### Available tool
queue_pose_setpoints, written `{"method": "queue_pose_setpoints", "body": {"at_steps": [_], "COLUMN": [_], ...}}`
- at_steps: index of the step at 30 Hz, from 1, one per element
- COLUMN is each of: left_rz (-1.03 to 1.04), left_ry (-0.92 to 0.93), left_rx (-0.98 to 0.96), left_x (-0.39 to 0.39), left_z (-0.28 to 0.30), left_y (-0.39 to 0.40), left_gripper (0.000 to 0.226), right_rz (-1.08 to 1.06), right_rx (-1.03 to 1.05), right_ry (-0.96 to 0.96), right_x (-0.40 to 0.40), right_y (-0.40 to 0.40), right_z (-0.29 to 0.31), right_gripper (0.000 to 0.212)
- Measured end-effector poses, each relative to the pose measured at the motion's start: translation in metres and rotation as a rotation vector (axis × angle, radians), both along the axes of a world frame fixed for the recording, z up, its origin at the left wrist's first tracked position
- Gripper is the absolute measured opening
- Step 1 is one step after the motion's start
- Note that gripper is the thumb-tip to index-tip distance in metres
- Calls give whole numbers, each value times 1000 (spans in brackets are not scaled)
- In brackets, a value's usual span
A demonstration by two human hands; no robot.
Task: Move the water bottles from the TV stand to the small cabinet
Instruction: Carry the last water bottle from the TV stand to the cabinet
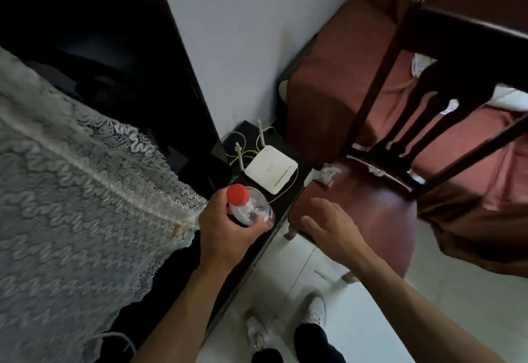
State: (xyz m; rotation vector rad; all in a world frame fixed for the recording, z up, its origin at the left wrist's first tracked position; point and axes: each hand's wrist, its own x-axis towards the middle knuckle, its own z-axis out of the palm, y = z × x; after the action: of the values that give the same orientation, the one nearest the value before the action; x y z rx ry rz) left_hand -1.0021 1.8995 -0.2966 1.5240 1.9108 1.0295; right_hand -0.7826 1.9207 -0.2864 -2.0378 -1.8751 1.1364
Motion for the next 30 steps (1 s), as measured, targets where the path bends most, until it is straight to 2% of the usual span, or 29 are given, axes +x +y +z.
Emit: {"method": "queue_pose_setpoints", "body": {"at_steps": [5,10,17,21,25,28,30], "left_rz": [-12,-53,-223,-372,-549,-678,-777], "left_ry": [-30,-37,-69,-95,-107,-162,-189], "left_rx": [25,13,93,183,262,276,255], "left_x": [28,49,65,76,96,116,132], "left_z": [57,85,127,150,169,182,184], "left_y": [-4,-5,-13,-20,-33,-54,-68], "left_gripper": [59,60,50,52,51,51,51], "right_rz": [-42,-20,-239,-452,-684,-797,-886], "right_rx": [40,24,65,110,130,135,116], "right_ry": [28,7,-4,152,351,464,543], "right_x": [25,45,64,69,69,70,75], "right_y": [-4,-25,-66,-97,-135,-172,-198], "right_z": [56,82,107,116,128,136,140], "right_gripper": [48,47,58,50,34,24,26]}}
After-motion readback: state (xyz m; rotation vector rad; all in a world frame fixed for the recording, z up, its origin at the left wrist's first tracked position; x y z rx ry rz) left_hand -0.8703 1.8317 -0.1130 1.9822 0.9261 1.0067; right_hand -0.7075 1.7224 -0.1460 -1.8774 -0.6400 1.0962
